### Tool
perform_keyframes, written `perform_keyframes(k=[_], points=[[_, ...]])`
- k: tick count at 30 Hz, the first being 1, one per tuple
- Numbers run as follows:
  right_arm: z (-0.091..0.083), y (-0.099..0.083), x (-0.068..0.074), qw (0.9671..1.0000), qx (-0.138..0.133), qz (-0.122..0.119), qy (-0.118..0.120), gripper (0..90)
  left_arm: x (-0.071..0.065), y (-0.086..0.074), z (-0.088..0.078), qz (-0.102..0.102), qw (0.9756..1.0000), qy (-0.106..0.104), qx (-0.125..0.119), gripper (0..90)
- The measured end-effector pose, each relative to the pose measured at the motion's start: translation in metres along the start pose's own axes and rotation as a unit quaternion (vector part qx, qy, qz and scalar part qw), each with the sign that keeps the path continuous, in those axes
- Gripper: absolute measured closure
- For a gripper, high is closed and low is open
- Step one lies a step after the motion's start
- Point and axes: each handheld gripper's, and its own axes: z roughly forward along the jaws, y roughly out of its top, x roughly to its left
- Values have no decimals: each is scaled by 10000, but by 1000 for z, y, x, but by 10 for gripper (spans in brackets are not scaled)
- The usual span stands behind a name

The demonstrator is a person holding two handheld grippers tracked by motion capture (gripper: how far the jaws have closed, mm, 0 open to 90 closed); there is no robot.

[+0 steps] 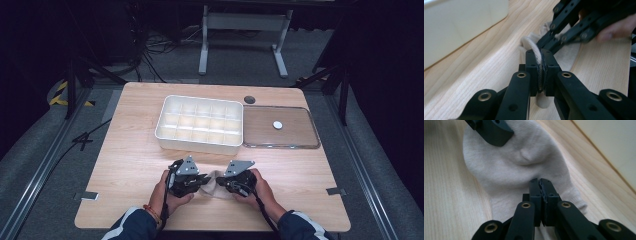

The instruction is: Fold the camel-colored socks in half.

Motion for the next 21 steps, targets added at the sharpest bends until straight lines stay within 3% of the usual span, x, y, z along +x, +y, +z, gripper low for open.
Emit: perform_keyframes(k=[5,9,12,15,19,21], points=[[6,3,3,9999,-113,-11,-46,877,-2,3,2,-8,10000,-3,-74,855],[2,3,0,9998,-159,11,-89,813,0,3,3,-26,10000,32,-38,856],[-7,3,-6,9995,-279,86,-133,797,0,2,3,-60,10000,34,-37,856],[-27,1,-15,9988,-430,143,-159,751,-1,3,3,-25,10000,64,-27,856],[-50,-12,-24,9991,-312,172,-249,718,-1,3,4,-14,10000,71,5,856],[-57,-23,-30,9987,-252,378,-248,691,-2,4,5,-9,10000,91,13,855]])
